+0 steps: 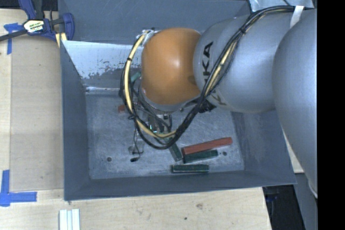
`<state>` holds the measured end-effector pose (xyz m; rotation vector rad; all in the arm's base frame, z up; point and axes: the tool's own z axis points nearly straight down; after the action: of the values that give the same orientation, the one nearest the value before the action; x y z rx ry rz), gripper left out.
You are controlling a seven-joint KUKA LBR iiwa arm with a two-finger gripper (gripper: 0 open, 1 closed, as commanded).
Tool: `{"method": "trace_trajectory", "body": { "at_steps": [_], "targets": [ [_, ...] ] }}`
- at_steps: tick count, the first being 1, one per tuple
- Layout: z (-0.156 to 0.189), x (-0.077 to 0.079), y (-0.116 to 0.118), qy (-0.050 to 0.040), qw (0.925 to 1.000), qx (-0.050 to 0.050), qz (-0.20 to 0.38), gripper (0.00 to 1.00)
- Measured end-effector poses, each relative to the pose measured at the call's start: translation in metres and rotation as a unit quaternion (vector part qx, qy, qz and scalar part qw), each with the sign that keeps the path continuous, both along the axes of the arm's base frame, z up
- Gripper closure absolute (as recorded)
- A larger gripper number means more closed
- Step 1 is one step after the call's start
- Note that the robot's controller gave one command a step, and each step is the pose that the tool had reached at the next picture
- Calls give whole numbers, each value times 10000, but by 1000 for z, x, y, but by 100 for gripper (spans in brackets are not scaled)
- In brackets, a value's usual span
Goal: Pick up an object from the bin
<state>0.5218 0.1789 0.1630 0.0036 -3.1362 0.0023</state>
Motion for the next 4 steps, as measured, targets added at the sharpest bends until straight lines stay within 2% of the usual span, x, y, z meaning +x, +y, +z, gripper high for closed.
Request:
{"method": "trace_trajectory", "body": {
  "at_steps": [1, 2, 3, 4],
  "targets": [
    [-36, 70, -66, -53, 9983, -4, -585, 0],
    [-95, 87, -56, -20, 9999, 2, -135, 0],
    [-91, 89, -55, -49, 9999, 14, -151, 100],
    [36, 77, -98, -61, 9985, 7, 536, 100]
  ]
}}
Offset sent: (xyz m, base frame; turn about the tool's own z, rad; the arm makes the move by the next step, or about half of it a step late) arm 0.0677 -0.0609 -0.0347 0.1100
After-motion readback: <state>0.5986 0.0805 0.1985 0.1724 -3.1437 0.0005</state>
